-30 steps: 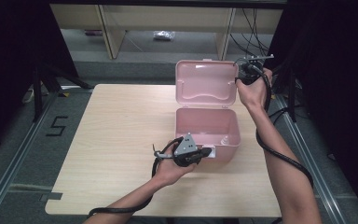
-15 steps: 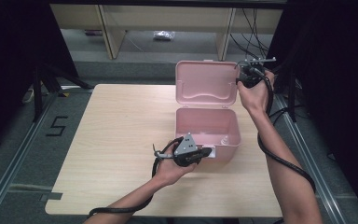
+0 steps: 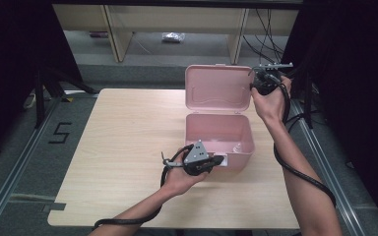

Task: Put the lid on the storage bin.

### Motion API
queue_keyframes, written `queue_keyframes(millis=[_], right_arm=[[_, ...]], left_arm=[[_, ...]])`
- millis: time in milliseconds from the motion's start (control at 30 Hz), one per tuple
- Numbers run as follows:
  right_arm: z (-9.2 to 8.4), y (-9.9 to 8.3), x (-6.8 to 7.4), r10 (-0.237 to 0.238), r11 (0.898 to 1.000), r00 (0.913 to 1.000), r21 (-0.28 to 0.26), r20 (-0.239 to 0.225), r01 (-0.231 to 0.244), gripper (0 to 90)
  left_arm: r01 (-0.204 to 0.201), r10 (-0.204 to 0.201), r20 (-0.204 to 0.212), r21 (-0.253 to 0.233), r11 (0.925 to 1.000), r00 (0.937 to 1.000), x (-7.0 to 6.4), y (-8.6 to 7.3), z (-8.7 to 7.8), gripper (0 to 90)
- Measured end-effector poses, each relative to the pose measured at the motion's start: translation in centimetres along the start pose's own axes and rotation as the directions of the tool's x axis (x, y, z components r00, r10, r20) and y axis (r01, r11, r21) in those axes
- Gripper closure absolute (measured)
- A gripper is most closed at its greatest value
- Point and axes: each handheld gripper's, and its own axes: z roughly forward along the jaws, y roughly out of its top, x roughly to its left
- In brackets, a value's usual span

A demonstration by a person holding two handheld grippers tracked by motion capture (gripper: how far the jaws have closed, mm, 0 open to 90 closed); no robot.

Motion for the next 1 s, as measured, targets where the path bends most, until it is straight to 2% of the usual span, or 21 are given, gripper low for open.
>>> queue_keyframes(millis=[133,167,233,433,467,500,633,667,733,767,833,1000], right_arm=[[-0.4,-0.3,0.1,-0.006,1.000,1.0000,-0.011,0.003,0.006,89.6],[-0.3,-0.4,0.0,-0.027,0.999,0.9996,-0.026,0.002,0.027,89.6],[-0.6,-0.4,0.1,-0.010,1.000,1.0000,-0.013,0.002,0.010,89.6],[-1.0,-0.7,0.2,-0.009,1.000,0.9999,-0.012,0.005,0.009,89.6],[-1.0,-0.7,0.1,-0.039,0.999,0.9992,-0.019,0.007,0.039,89.5],[-1.0,-0.8,0.3,-0.011,1.000,0.9999,-0.018,0.007,0.011,89.6],[-1.3,-0.9,0.4,-0.015,1.000,0.9998,-0.017,0.011,0.015,89.5],[-1.2,-0.9,0.3,-0.034,0.999,0.9994,-0.024,0.009,0.034,89.5],[-1.4,-0.9,0.3,-0.036,0.999,0.9992,-0.015,0.014,0.037,89.5],[-1.5,-1.0,0.5,-0.010,1.000,0.9999,-0.018,0.010,0.010,89.5],[-1.5,-1.0,0.4,-0.028,0.999,0.9995,-0.020,0.014,0.028,89.5],[-1.8,-1.2,0.5,-0.020,1.000,0.9997,-0.023,0.017,0.021,89.5]], left_arm=[[0.002,-0.002,0.001,0.001,1.0000,1.0000,0.0,0.0,0.0,90.0],[0.002,-0.002,0.001,0.000,1.0000,1.0000,0.0,0.0,0.0,90.0],[0.001,-0.001,0.000,0.001,1.0000,1.0000,0.0,0.0,0.0,90.0],[0.001,-0.001,0.000,0.003,1.0000,1.0000,0.0,0.0,0.0,90.0],[0.002,-0.002,0.000,0.004,1.0000,1.0000,0.0,0.0,0.0,90.0],[0.002,-0.002,0.000,0.005,1.0000,1.0000,0.0,0.1,0.0,90.0],[0.001,-0.001,0.000,0.006,1.0000,1.0000,0.0,0.1,0.0,90.0],[0.002,-0.002,0.000,0.005,1.0000,1.0000,0.0,0.1,0.0,90.0],[0.003,-0.003,0.000,0.006,1.0000,1.0000,0.0,0.1,0.0,90.0],[0.001,-0.001,0.000,0.006,1.0000,1.0000,0.0,0.1,0.0,90.0],[0.003,-0.003,0.000,0.005,1.0000,1.0000,0.0,0.1,0.0,90.0],[0.004,-0.004,0.000,0.005,1.0000,1.0000,0.0,0.1,0.0,90.0]])
